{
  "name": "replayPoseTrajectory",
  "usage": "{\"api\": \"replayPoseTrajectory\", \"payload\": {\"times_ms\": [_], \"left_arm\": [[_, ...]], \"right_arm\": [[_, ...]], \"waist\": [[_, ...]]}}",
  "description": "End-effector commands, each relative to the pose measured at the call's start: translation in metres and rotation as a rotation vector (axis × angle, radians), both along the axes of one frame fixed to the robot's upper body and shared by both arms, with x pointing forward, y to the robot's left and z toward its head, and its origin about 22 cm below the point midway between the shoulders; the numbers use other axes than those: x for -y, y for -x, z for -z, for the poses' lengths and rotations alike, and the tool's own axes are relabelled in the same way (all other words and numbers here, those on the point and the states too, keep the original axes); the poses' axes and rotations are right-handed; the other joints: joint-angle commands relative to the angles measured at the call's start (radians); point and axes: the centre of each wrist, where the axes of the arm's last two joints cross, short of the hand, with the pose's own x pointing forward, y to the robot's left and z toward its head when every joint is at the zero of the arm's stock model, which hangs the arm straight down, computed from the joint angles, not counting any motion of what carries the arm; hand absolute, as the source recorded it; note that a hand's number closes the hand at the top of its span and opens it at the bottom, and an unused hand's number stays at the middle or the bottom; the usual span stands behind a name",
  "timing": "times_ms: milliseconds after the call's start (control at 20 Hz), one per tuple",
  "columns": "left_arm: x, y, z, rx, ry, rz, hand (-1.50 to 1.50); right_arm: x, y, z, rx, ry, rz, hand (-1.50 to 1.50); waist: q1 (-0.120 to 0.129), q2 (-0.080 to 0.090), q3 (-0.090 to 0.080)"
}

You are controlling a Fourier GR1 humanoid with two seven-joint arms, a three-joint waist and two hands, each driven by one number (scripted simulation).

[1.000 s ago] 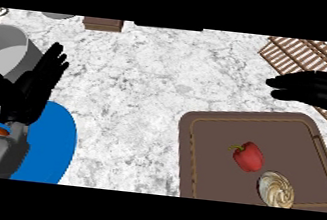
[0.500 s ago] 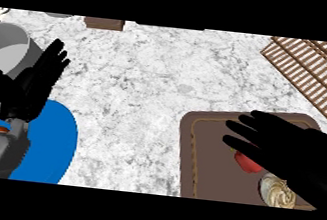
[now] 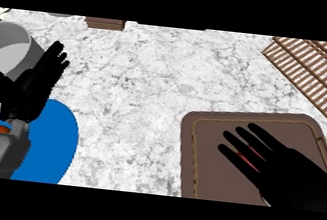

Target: Pick the bell pepper from the tray and place it in the tiered shelf

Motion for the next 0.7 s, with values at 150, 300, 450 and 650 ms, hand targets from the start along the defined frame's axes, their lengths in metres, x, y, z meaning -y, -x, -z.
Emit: {"api": "replayPoseTrajectory", "payload": {"times_ms": [150,300,450,650], "left_arm": [[0.002,0.005,0.022,-0.01,0.0,-0.007,0.0],[-0.004,0.01,-0.007,0.001,0.006,0.001,0.0],[0.01,-0.01,-0.012,-0.001,0.0,0.001,0.0],[-0.014,0.008,-0.019,0.007,-0.012,-0.001,0.0]], "right_arm": [[0.0,0.006,0.018,0.055,0.091,0.011,-1.5],[0.002,0.007,0.032,0.039,0.09,0.027,-1.5],[0.01,0.008,0.052,0.036,0.103,0.034,-1.5],[0.028,0.0,0.044,0.021,0.116,0.053,-1.5]], "waist": [[0.0,0.0,0.0],[0.003,0.0,0.0],[-0.001,0.001,0.0],[0.003,-0.001,0.0]]}}
